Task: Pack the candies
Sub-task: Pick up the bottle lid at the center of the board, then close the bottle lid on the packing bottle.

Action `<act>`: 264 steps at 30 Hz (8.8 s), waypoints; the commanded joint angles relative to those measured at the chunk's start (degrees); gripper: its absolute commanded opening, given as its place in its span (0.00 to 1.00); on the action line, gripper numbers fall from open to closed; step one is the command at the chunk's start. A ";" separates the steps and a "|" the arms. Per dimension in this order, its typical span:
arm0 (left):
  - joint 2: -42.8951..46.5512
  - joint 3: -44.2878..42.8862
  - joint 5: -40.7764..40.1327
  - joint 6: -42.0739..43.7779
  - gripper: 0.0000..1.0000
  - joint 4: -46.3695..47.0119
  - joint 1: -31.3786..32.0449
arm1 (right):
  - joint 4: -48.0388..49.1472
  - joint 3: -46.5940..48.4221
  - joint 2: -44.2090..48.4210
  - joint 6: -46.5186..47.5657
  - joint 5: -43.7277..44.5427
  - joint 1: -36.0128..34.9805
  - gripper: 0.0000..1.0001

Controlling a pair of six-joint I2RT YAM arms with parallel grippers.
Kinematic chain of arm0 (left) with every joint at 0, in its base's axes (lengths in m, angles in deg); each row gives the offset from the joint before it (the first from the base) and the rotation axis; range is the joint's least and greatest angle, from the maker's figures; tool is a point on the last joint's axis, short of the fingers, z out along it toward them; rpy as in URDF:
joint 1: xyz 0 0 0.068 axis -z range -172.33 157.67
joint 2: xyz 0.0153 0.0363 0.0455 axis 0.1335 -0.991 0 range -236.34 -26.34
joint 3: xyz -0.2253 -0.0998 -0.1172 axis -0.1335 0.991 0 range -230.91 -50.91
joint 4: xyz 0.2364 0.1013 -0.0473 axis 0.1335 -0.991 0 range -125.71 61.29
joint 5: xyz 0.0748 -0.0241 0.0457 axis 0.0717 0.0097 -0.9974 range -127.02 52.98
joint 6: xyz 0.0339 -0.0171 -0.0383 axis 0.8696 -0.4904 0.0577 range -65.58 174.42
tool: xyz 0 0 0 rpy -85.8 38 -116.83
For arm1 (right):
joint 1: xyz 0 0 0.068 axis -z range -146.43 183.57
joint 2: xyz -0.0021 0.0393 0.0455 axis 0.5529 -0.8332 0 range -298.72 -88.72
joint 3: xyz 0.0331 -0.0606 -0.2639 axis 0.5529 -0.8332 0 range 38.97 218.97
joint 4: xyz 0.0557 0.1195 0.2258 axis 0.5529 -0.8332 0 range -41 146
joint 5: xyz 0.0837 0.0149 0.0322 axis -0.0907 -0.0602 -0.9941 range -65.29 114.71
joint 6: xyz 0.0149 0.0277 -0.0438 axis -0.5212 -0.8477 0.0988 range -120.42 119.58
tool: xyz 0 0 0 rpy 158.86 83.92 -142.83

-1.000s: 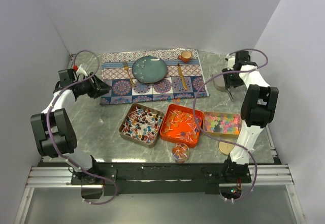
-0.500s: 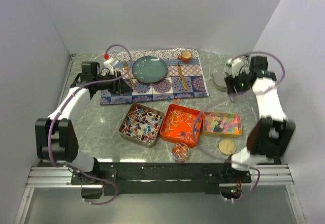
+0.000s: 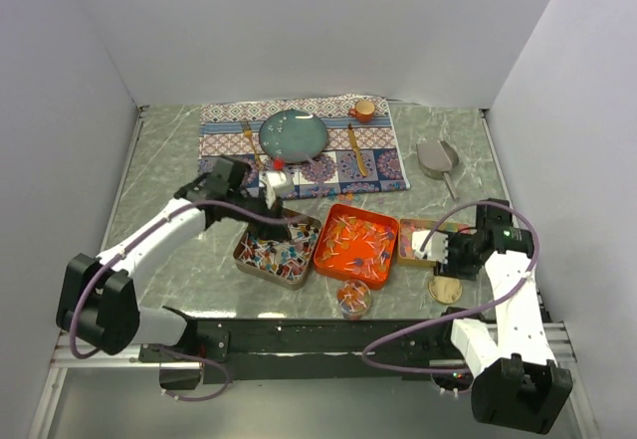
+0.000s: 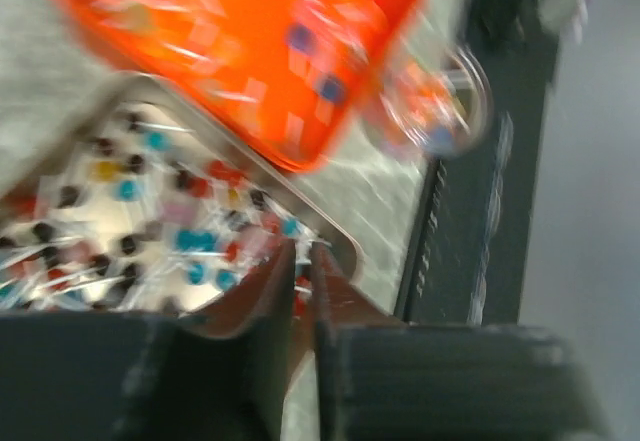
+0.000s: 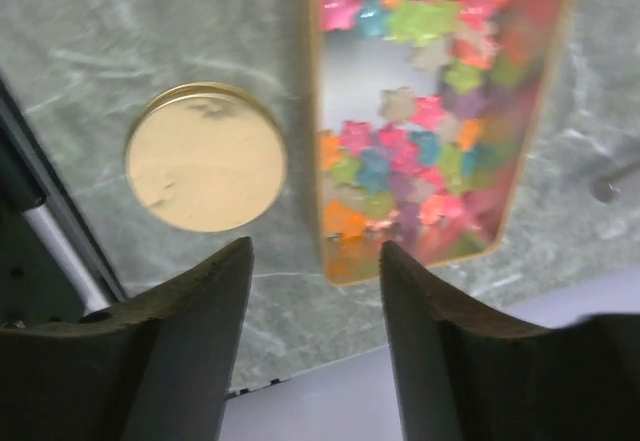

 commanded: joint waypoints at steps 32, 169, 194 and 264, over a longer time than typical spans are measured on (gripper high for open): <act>-3.78 8.46 -4.47 -7.15 0.75 13.72 12.07 | 1.42 -5.77 -21.64 56.00 -3.18 -0.75 1.00; 19.51 16.37 -3.42 -23.14 0.76 21.45 -16.85 | 12.45 9.45 -32.73 -21.86 -2.37 -73.10 1.00; 51.76 39.92 -0.79 -34.92 0.80 43.50 -14.66 | 33.65 4.18 -25.97 -51.76 -5.55 -65.19 1.00; -22.32 35.62 -40.24 -29.83 0.01 99.67 43.53 | 46.84 -9.80 -10.67 -69.60 4.03 -64.31 1.00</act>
